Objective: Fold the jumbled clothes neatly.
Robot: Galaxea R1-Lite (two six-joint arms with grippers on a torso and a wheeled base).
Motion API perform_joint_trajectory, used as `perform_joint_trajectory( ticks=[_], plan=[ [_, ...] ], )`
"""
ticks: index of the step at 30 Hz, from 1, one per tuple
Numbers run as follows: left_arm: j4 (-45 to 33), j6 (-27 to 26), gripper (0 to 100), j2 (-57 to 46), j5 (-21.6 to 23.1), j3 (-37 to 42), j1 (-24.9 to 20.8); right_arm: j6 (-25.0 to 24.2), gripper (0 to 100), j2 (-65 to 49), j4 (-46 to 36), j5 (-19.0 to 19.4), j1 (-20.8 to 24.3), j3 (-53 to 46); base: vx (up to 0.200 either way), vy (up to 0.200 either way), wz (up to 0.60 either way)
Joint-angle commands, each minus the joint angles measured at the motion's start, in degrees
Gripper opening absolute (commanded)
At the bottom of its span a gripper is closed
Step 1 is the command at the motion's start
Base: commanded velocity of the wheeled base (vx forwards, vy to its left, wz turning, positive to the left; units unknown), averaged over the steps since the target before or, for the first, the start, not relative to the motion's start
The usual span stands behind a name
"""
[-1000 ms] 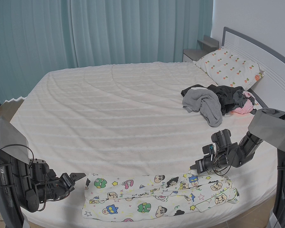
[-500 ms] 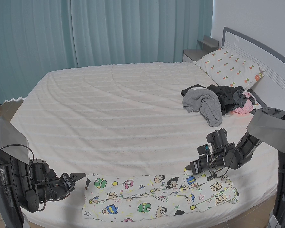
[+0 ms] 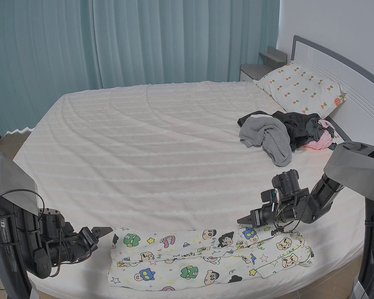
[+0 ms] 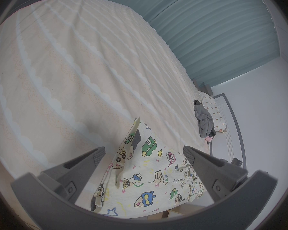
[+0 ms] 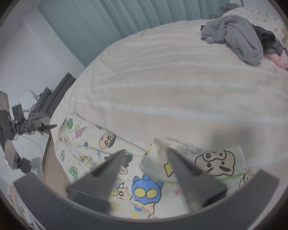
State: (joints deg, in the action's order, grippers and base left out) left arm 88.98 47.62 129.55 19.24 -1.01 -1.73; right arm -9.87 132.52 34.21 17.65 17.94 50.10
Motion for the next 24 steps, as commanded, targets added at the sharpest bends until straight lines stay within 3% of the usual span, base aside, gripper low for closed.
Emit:
perform_joint_trajectory(
  ticks=[1, 5, 12, 19, 22, 24],
  plan=[
    [1.02, 0.02, 100, 0.09, -0.08, 0.92, -0.29, -3.92, 100, -2.89, 2.27, -0.07, -0.98, -3.35, 0.000, 0.000, 0.00],
    [1.02, 0.02, 100, 0.09, -0.08, 0.92, -0.20, -7.18, 100, -4.29, 2.44, -0.16, -0.98, -8.00, 0.000, 0.000, 0.00],
    [1.02, 0.02, 100, 0.09, -0.08, 0.92, -0.20, -7.26, 100, -4.20, 1.92, -0.69, -1.51, -12.84, 0.000, 0.000, 0.00],
    [1.02, 0.02, 100, 0.09, -0.08, 0.92, -0.29, -7.70, 100, -6.14, 3.59, -4.64, -1.42, -19.96, 0.000, 0.000, 0.00],
    [1.02, 0.02, 100, 0.09, -0.08, 0.92, -0.20, -10.43, 100, -9.04, 6.49, -4.47, -1.42, -22.24, 0.000, 0.000, 0.00],
    [1.02, -0.16, 100, 0.09, 0.01, 0.92, -0.29, -16.05, 100, -14.22, 12.90, -4.82, -1.07, -25.93, 0.000, 0.000, 0.00]
  ],
)
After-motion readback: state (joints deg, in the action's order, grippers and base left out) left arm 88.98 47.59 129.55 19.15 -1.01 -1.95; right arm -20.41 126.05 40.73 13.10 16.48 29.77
